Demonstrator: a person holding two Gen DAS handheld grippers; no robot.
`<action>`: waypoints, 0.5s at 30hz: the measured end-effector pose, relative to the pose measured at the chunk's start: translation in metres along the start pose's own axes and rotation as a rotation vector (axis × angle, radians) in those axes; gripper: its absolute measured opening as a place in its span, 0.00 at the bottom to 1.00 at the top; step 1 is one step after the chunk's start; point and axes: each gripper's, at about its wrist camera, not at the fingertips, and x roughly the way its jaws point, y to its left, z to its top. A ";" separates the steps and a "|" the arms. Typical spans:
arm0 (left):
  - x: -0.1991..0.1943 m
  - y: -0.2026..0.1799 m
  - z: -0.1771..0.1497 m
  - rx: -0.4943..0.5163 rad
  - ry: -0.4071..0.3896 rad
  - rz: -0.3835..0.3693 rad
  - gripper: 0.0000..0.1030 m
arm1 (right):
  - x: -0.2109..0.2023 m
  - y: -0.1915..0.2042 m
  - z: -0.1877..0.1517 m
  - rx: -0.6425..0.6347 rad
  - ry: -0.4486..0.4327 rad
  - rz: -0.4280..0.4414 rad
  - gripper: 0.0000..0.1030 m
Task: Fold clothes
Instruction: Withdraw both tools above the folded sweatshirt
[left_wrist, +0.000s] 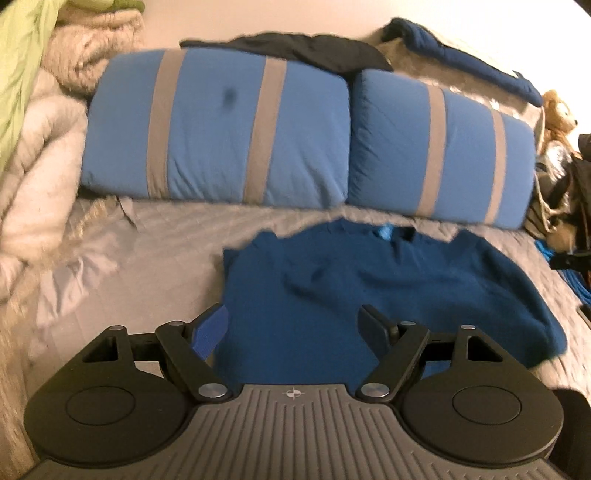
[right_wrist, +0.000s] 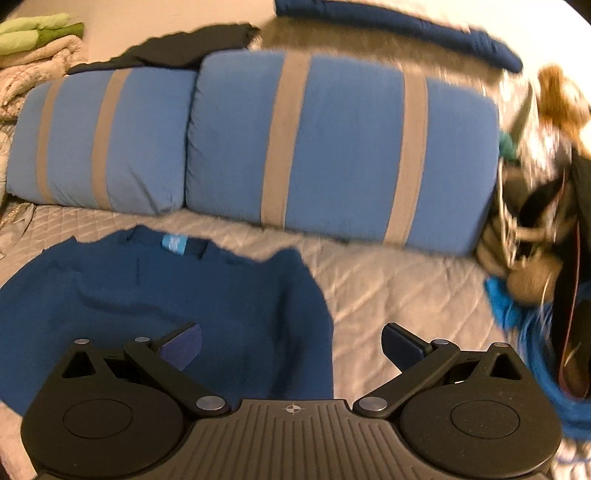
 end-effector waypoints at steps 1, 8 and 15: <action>0.001 0.000 -0.006 -0.005 0.012 -0.003 0.75 | 0.001 -0.004 -0.005 0.017 0.013 0.016 1.00; 0.010 0.001 -0.042 -0.041 0.088 0.005 0.75 | 0.004 -0.041 -0.038 0.160 0.084 0.162 1.00; 0.017 0.004 -0.052 -0.048 0.105 0.014 0.75 | 0.006 -0.081 -0.072 0.339 0.164 0.290 0.97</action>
